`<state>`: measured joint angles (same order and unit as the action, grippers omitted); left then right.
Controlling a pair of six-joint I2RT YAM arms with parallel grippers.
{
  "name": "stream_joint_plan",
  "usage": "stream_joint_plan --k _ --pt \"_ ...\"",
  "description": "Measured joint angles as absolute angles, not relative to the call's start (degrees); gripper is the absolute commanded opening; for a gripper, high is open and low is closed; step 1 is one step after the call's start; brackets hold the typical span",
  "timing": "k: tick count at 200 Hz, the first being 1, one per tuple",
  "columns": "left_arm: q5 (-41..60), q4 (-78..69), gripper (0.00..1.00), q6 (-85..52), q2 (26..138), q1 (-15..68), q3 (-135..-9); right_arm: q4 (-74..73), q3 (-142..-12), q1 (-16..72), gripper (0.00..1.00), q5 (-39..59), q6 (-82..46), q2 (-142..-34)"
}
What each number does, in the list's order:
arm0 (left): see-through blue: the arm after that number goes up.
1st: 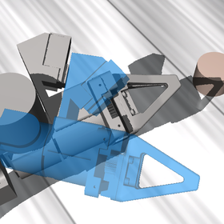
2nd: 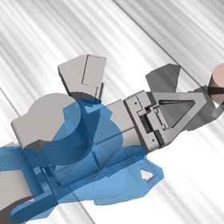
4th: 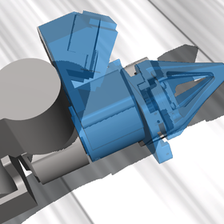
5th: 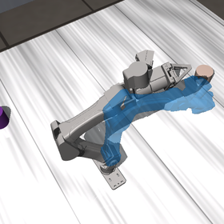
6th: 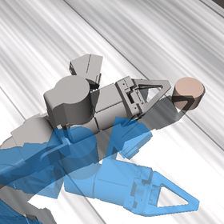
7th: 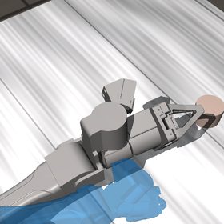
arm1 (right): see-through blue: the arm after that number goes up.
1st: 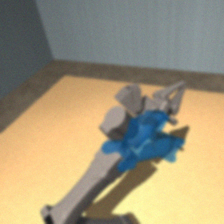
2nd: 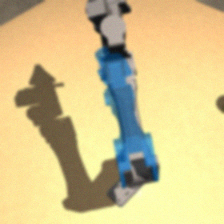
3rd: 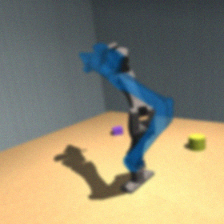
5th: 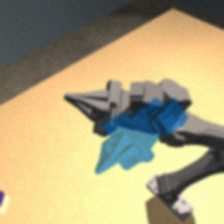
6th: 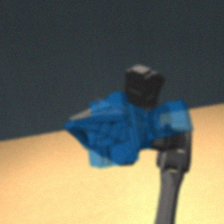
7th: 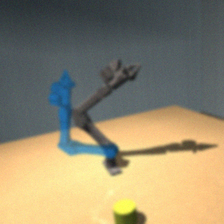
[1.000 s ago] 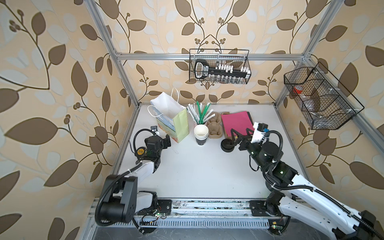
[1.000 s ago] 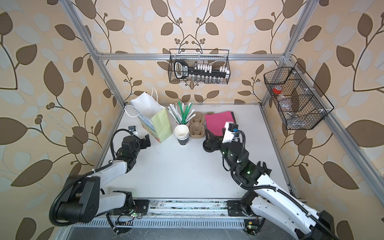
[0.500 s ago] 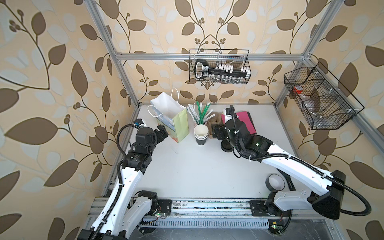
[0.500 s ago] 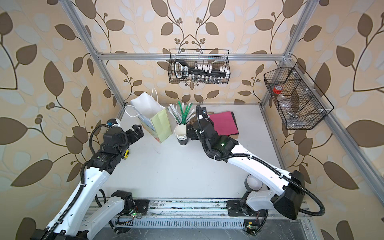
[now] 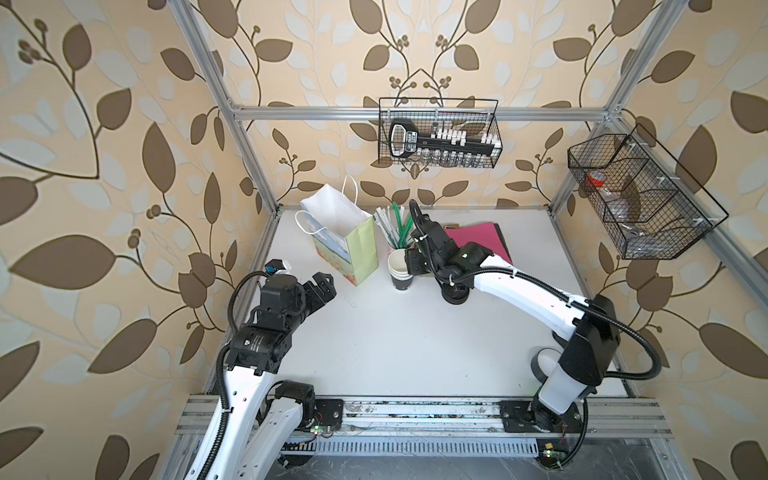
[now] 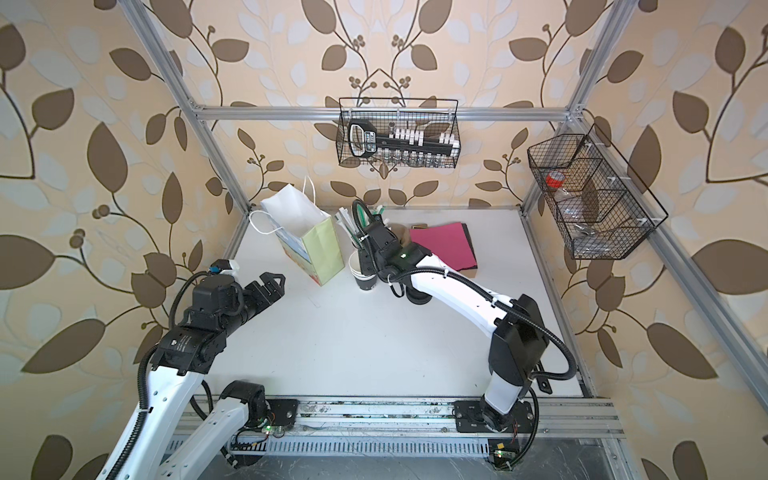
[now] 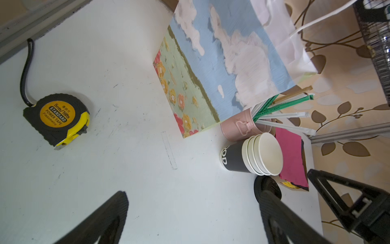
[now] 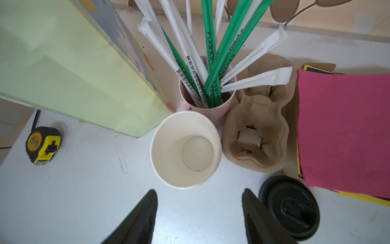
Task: Pack the takeout coffee
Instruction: 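Reach the right gripper over the paper cup stack while the left arm rises, then lower the right gripper onto the top cup rim and close it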
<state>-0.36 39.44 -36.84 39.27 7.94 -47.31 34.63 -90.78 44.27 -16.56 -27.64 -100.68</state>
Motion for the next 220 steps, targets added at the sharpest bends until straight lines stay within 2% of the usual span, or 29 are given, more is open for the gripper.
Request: stream_joint_plan --k 13,32,140,155,194,220 --pt "-0.3 40.91 0.99 -36.16 40.73 8.34 -47.42 35.51 -92.73 43.83 0.57 -15.94 -27.64 -102.8" --pt "-0.27 42.46 0.99 -35.79 42.48 8.71 -47.55 36.8 -95.35 43.13 0.48 -15.16 -27.53 -105.6" --pt "-0.14 44.14 0.99 -35.77 42.89 8.69 -48.03 42.39 -105.08 39.27 0.46 -13.69 -27.62 -113.58" --pt "-0.14 44.6 0.99 -35.77 42.89 8.71 -48.05 42.94 -106.1 39.24 0.41 -13.39 -27.53 -114.87" --pt "-0.19 44.95 0.99 -35.79 42.87 8.69 -48.05 44.05 -106.41 39.18 0.41 -13.02 -27.42 -116.27" --pt "-0.16 44.97 0.99 -35.79 42.87 8.69 -48.07 44.47 -107.07 38.96 0.36 -12.82 -27.44 -116.97"
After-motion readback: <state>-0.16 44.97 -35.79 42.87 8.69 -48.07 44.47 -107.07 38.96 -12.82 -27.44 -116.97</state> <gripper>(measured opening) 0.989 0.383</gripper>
